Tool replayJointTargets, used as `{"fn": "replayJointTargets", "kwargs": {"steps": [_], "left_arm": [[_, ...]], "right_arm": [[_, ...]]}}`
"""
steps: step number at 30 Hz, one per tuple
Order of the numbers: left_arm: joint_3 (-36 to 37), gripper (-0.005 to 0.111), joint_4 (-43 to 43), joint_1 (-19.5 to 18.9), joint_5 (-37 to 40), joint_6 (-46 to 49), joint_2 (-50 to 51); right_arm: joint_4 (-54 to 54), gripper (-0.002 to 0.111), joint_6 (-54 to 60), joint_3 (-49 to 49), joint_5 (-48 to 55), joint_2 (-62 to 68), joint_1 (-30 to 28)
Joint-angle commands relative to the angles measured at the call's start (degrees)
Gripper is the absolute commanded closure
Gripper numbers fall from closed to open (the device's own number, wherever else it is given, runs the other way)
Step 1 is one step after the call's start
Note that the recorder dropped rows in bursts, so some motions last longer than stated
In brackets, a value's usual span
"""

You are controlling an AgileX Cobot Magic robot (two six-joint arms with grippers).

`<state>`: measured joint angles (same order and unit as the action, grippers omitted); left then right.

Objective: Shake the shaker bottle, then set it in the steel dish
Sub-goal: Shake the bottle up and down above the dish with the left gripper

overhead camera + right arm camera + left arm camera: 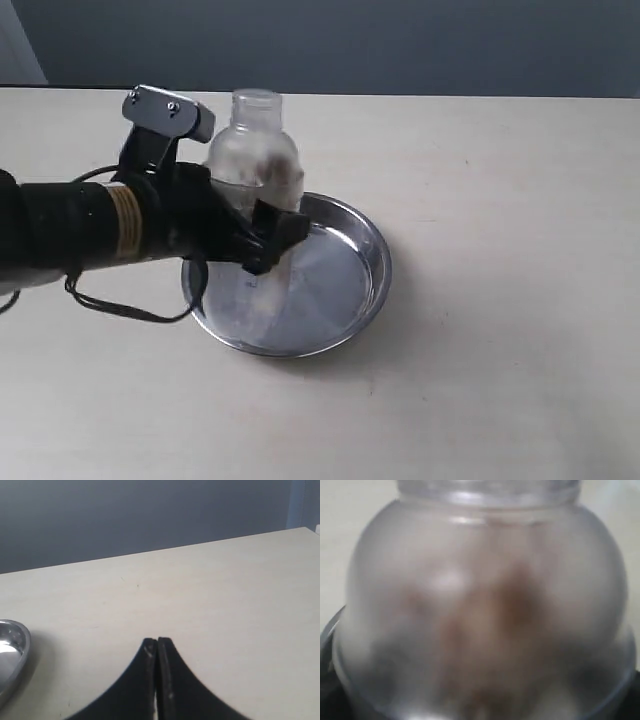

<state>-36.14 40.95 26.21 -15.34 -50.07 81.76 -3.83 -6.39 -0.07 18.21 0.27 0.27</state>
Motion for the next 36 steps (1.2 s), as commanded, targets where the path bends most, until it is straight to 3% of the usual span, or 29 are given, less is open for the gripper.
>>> {"fn": "replayJointTargets", "kwargs": {"steps": [1,3,6,9,12,14,17,20,23,28,31,33,36], "left_arm": [[-8.04,0.106,-0.99,0.69,-5.41,2.30,-10.21],[-4.15,0.106,-1.42,1.90,-2.44,2.30,-6.38],[0.87,0.106,-2.50,1.65,-5.15,2.30,1.08],[-5.60,0.106,-2.28,0.65,-10.60,3.18,-5.64],[-12.05,0.106,-3.14,0.95,-3.12,8.35,-9.62],[-7.44,0.106,-3.37,2.06,1.41,5.39,-5.57],[-0.63,0.106,-4.48,2.55,-2.99,4.60,1.83],[-4.33,0.106,-4.07,2.44,-7.54,4.89,-4.06],[-9.60,0.106,-4.21,2.44,-3.67,8.81,-8.98],[-1.05,0.106,-6.58,2.51,-4.67,6.93,1.35],[-5.69,0.106,-6.17,1.32,-8.94,7.09,-5.56],[-8.72,0.106,-6.17,1.31,-6.95,8.22,-9.35],[-3.43,0.106,-6.17,1.65,-2.62,7.96,-5.72]], "right_arm": [[0.06,0.109,0.20,0.07,-0.71,-0.27,-0.27],[0.06,0.109,0.20,0.07,-0.71,-0.27,-0.27],[0.06,0.109,0.20,0.07,-0.71,-0.27,-0.27],[0.06,0.109,0.20,0.07,-0.71,-0.27,-0.27],[0.06,0.109,0.20,0.07,-0.71,-0.27,-0.27],[0.06,0.109,0.20,0.07,-0.71,-0.27,-0.27],[0.06,0.109,0.20,0.07,-0.71,-0.27,-0.27],[0.06,0.109,0.20,0.07,-0.71,-0.27,-0.27],[0.06,0.109,0.20,0.07,-0.71,-0.27,-0.27],[0.06,0.109,0.20,0.07,-0.71,-0.27,-0.27],[0.06,0.109,0.20,0.07,-0.71,-0.27,-0.27],[0.06,0.109,0.20,0.07,-0.71,-0.27,-0.27],[0.06,0.109,0.20,0.07,-0.71,-0.27,-0.27]]}}
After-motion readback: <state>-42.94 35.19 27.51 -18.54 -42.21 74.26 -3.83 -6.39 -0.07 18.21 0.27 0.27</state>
